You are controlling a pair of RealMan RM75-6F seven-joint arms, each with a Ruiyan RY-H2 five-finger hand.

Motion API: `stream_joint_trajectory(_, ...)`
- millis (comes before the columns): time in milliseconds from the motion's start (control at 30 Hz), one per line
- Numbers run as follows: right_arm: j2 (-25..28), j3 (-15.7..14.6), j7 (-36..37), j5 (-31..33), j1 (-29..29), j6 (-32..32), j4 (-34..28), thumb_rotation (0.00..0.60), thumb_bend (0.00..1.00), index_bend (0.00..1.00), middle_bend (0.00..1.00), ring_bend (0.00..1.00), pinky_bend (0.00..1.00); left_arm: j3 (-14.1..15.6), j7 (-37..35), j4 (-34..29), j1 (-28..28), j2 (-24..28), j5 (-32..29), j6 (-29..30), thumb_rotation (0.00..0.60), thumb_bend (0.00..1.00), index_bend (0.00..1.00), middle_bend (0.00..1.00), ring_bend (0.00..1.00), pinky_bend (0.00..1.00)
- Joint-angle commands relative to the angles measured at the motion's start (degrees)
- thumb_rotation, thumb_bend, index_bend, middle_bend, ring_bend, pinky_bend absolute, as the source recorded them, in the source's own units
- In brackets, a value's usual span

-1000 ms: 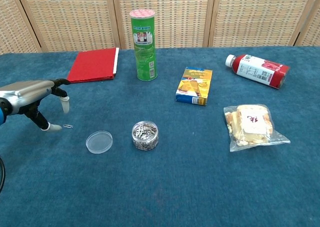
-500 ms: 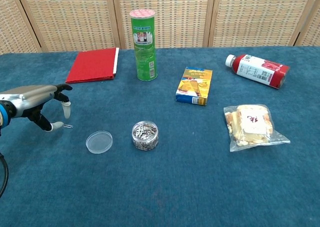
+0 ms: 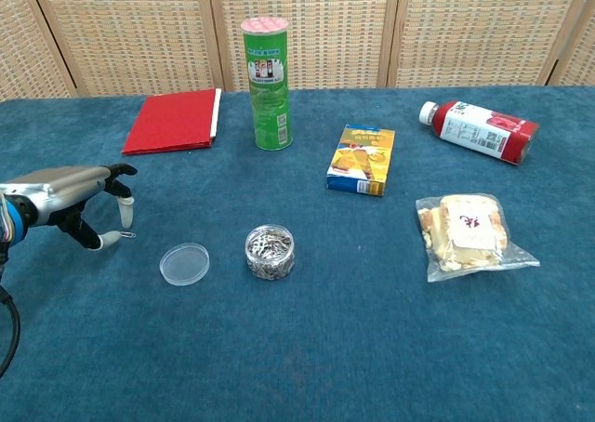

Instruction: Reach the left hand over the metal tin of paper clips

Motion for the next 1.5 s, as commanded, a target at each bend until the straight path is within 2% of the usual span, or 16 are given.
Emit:
stream_joint_trajectory(33, -0.01, 0.00, -0.03, 0.04, 0.02, -0.05, -0.01, 0.600, 0.00, 0.00, 0.00, 0.00, 0.00, 0.10, -0.30, 0.72, 0.08, -0.46, 0.23, -0.24, 0.600, 0.41, 0.49, 0.00, 0.00, 0.00)
stream_joint_trajectory(567, 0.00, -0.01, 0.09, 0.19, 0.08, -0.18, 0.05, 0.600, 0.00, 0.00, 0.00, 0.00, 0.00, 0.20, -1.25, 3.48, 0.49, -2.27, 1.49, -0.88, 0.600, 0.41, 0.50, 0.00, 0.00, 0.00)
stream_joint_trajectory(867, 0.11, -0.04, 0.73, 0.05, 0.13, -0.20, 0.15, 0.600, 0.00, 0.00, 0.00, 0.00, 0.00, -0.27, -1.83, 4.19, 0.82, -2.89, 2.17, -0.32, 0.600, 0.41, 0.60, 0.00, 0.00, 0.00)
stream_joint_trajectory(1100, 0.12, -0.06, 1.06, 0.07, 0.22, -0.36, 0.23, 0.600, 0.00, 0.00, 0.00, 0.00, 0.00, -0.46, -1.19, 4.91, 0.88, -3.54, 2.08, -0.34, 0.600, 0.46, 0.68, 0.00, 0.00, 0.00)
stream_joint_trajectory(1333, 0.10, -0.06, 1.07, 0.07, 0.25, -0.37, 0.24, 0.600, 0.00, 0.00, 0.00, 0.00, 0.00, -0.97, -1.60, 4.57, 1.08, -3.14, 2.39, -0.05, 0.600, 0.47, 0.71, 0.00, 0.00, 0.00)
stream_joint_trajectory(1500, 0.24, 0.00, 1.48, 0.11, 0.16, -0.16, 0.23, 0.600, 0.00, 0.00, 0.00, 0.00, 0.00, -3.05, -4.15, 1.03, 1.17, -0.82, 3.51, 1.42, 0.600, 0.48, 0.72, 0.00, 0.00, 0.00)
